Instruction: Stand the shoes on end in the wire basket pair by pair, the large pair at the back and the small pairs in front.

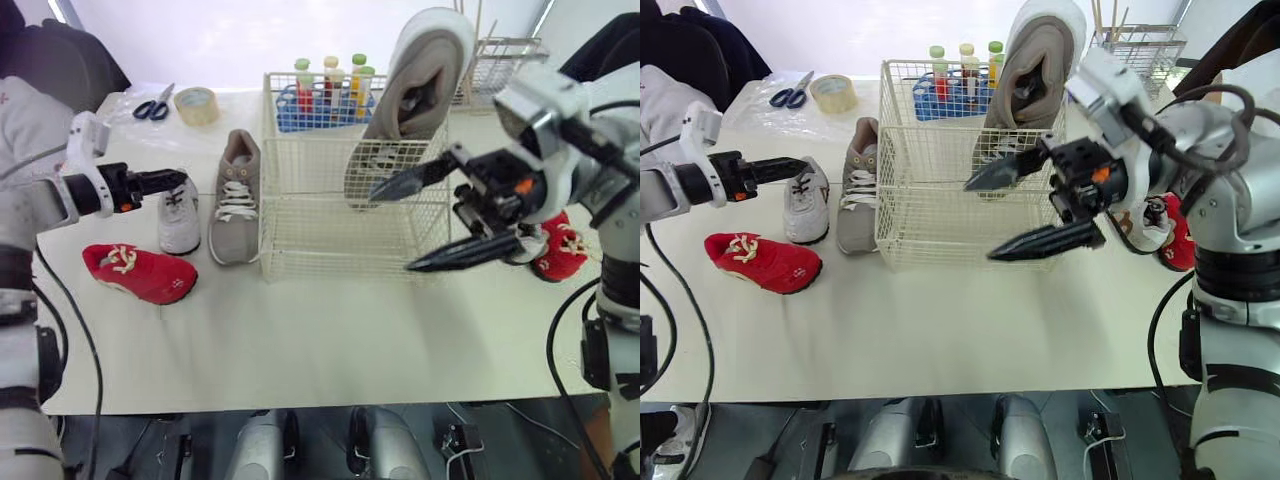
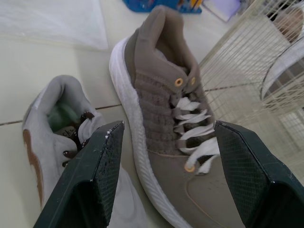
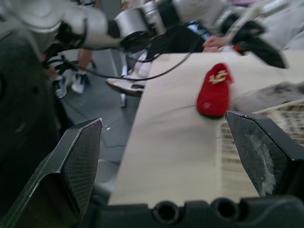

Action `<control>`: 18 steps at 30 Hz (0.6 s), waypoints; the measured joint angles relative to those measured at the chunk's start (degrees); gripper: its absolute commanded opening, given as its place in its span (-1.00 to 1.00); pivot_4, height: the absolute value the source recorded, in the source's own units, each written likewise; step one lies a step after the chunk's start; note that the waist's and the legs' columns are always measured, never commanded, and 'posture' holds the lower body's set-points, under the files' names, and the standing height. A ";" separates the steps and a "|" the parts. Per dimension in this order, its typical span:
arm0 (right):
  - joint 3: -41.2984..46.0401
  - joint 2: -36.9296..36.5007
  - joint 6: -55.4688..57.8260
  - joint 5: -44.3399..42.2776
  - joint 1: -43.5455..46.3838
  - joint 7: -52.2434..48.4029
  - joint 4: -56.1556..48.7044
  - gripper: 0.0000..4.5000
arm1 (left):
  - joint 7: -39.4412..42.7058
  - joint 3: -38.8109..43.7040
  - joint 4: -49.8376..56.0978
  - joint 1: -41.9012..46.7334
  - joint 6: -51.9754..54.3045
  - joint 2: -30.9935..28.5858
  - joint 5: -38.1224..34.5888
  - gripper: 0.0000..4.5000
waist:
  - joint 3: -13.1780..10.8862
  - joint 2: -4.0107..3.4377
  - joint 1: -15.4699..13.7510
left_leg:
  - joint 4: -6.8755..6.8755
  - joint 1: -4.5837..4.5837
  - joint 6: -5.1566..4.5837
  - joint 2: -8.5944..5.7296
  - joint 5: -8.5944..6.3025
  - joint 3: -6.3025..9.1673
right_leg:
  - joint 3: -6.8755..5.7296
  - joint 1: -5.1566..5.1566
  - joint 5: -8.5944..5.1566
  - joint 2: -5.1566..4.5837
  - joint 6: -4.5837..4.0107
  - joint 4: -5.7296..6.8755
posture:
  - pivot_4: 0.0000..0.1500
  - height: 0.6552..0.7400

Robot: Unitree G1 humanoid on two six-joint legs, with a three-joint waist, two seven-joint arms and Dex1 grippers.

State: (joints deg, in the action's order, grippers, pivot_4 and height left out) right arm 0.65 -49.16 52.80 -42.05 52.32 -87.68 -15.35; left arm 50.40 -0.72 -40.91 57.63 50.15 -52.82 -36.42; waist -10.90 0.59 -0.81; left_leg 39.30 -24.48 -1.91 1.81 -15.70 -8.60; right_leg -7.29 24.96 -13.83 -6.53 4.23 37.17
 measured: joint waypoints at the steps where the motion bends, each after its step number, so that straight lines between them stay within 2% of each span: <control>1: -0.71 -0.84 -0.05 0.12 -1.66 0.41 -2.07 0.99 | 1.51 -0.96 -2.82 1.87 -1.32 0.85 2.14 0.39 | 0.01 0.09 0.13 | 0.00 0.00 0.00 0.01 0.00 -0.06 | 0.00 0.00 -0.01 0.02 0.01 -0.02 | 1.00 1.00; 7: -2.35 -1.47 1.08 -1.97 -5.40 6.00 -10.11 0.99 | 9.24 -4.68 -19.52 11.41 -9.06 7.83 13.15 0.39 | -0.02 0.16 0.70 | 0.00 0.02 0.00 0.07 0.00 -0.09 | 0.08 0.12 0.00 0.03 0.00 0.09 | 1.00 1.00; 13: -2.23 -2.09 1.88 -2.48 -7.58 10.80 -11.93 0.99 | 9.79 -4.51 -28.97 15.08 -14.98 12.37 20.29 0.39 | -0.03 0.18 1.23 | 0.00 0.00 -0.03 0.07 0.00 -0.05 | 0.12 0.14 0.00 -0.01 0.01 0.08 | 1.00 1.00; 14: -2.18 -2.42 1.92 -2.93 -7.64 11.31 -12.18 1.00 | 9.23 -4.19 -30.33 15.07 -15.81 13.43 21.14 0.15 | -0.03 0.19 1.23 | 0.00 0.00 -0.03 0.07 0.00 -0.04 | 0.11 0.14 0.00 -0.01 0.01 0.09 | 1.00 1.00; 16: -2.01 -3.46 1.94 -3.39 -7.85 12.25 -12.63 1.00 | 7.74 -2.47 -32.28 15.06 -17.10 14.90 22.13 -0.16 | -0.06 0.25 1.23 | 0.00 -0.01 -0.04 0.08 0.00 -0.01 | 0.11 0.14 0.00 -0.03 0.01 0.09 | 1.00 1.00; 17: -1.86 -3.91 1.93 -3.56 -8.13 12.69 -12.65 1.00 | 6.99 -1.67 -32.81 15.07 -17.71 15.11 22.37 -0.42 | -0.06 0.27 1.23 | 0.00 0.00 -0.04 0.08 -0.01 -0.01 | 0.11 0.13 0.00 -0.03 0.01 0.09 | 1.00 1.00; 18: -1.68 -4.21 1.93 -3.75 -8.56 13.09 -12.64 1.00 | 6.55 -0.82 -33.21 15.06 -18.24 15.27 22.66 -0.56 | -0.05 0.27 1.19 | 0.00 0.00 -0.05 0.06 -0.01 0.00 | 0.10 0.12 0.00 -0.06 0.01 0.09 | 1.00 1.00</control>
State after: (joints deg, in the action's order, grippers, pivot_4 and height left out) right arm -1.03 -53.37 54.72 -45.79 43.76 -74.59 -27.98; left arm 56.95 -1.54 -74.12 72.69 31.91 -37.55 -13.76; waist -10.95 0.86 0.38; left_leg 39.30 -24.48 -1.96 1.88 -15.71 -8.60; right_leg -7.19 25.08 -13.83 -6.59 4.23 37.26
